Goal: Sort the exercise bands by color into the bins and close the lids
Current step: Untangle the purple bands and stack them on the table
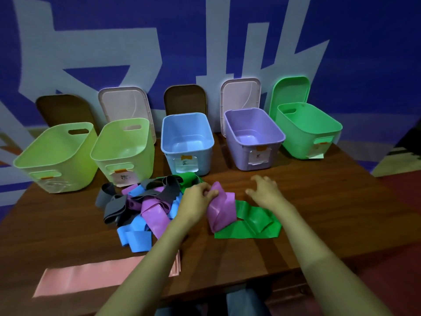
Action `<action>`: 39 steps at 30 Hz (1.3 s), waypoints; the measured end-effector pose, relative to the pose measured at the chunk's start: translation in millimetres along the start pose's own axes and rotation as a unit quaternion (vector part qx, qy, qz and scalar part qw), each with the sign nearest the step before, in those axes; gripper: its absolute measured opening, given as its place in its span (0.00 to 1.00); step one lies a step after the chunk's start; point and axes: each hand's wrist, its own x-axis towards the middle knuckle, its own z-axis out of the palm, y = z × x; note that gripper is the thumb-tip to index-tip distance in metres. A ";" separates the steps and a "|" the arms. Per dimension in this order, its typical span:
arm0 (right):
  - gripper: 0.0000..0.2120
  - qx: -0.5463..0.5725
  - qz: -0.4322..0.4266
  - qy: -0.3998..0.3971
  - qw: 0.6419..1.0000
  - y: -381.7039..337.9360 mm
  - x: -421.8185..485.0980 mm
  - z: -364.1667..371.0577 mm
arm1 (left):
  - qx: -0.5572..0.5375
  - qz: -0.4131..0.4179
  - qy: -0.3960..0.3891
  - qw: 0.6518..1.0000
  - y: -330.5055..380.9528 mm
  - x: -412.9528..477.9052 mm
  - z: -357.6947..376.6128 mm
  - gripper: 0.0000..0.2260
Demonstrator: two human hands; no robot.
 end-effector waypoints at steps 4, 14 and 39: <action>0.32 -0.106 0.065 -0.134 0.983 39.2 -13.8 28.8 | -0.014 -0.022 0.006 1.000 -10.8 -7.5 19.0 0.08; 0.14 -0.070 -0.022 -0.036 0.997 8.2 -19.5 21.0 | -0.122 -0.091 0.065 0.986 -16.9 -14.4 -2.5 0.08; 0.04 0.280 -0.293 -0.015 0.914 -113.7 -37.2 -33.9 | -0.301 0.062 0.098 0.947 12.7 -12.7 -71.8 0.05</action>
